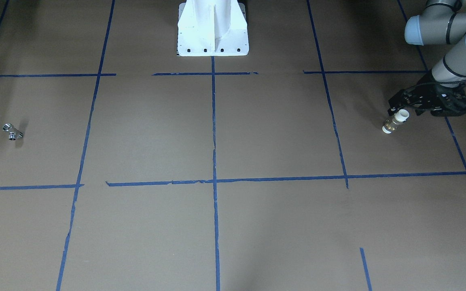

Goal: Assemble PPR valve and pipe with both arms
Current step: 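Lower the left gripper onto the brass valve with white socket and grasp it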

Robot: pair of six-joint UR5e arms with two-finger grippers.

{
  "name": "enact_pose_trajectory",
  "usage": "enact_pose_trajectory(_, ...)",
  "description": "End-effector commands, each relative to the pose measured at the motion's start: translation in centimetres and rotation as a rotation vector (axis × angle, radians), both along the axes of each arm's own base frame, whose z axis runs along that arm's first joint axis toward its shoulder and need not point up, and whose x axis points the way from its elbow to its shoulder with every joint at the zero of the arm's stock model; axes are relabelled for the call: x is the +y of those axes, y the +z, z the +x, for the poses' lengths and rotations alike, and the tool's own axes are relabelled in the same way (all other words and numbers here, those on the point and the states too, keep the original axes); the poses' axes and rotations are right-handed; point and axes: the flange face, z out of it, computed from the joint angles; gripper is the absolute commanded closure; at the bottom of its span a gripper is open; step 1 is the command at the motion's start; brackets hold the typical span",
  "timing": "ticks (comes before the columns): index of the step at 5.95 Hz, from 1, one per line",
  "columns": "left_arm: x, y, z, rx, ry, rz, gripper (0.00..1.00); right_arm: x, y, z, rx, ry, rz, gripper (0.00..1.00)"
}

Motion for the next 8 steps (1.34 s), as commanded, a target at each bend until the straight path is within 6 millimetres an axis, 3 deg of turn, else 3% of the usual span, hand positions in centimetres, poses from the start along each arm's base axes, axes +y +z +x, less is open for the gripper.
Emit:
enact_pose_trajectory(1, -0.10, -0.21, 0.44, 0.003, 0.001, -0.002, 0.20, 0.03, 0.00, -0.04, -0.003, 0.002, -0.003, 0.00)
enact_pose_trajectory(2, 0.01, -0.30, 0.37, 0.004, 0.003, 0.002, 0.34, 0.03, 0.00, -0.04, -0.003, 0.002, -0.003, 0.00)
enact_pose_trajectory(8, 0.12, -0.43, -0.30, -0.016, -0.010, 0.031, 0.32, 0.11, 0.05, 0.01, -0.005, 0.003, -0.005, 0.00)
